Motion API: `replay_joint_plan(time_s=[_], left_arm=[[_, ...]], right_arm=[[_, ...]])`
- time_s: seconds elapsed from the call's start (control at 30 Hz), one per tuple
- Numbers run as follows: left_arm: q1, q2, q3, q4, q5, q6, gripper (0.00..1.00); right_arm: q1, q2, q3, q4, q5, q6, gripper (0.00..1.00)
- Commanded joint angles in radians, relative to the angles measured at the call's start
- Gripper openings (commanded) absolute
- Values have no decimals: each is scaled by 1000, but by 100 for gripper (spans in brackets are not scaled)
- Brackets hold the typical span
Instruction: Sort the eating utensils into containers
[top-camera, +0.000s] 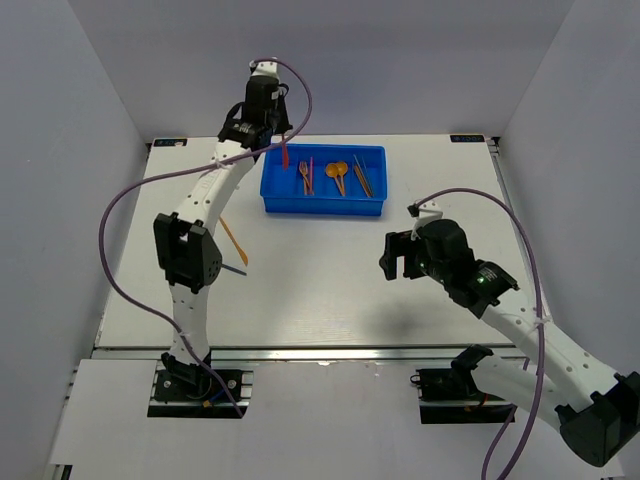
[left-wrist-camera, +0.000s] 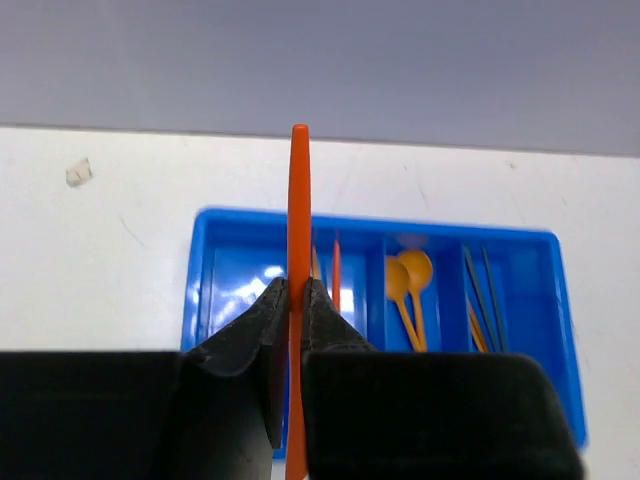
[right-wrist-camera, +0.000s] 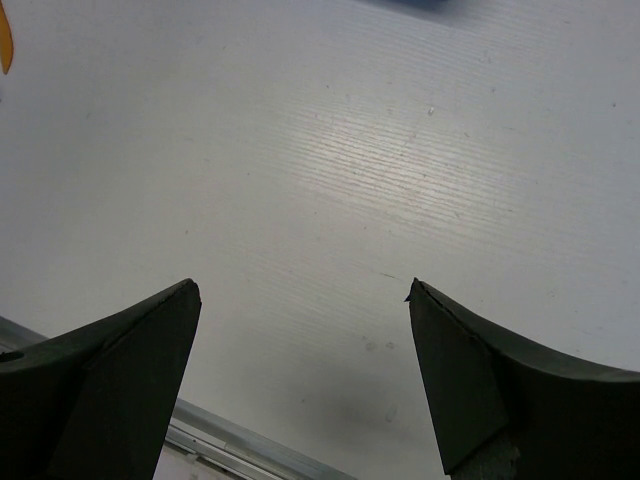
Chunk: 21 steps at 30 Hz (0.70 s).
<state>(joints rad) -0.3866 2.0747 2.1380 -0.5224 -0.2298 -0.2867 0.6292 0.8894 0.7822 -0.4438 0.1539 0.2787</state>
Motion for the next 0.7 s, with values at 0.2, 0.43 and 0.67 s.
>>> replay_joint_plan(time_s=[0.2,0.43,0.67], left_arm=[[72,130,13,185,62,-8,0],[77,96,-200,410,86,-49,0],[77,85,-314,467,89,-64,0]], right_arm=[[-2,45,45,33,-11,-16,89],[-3,85,51,51,-22,-22,89],[-3,92,43,62,-24,-24,89]])
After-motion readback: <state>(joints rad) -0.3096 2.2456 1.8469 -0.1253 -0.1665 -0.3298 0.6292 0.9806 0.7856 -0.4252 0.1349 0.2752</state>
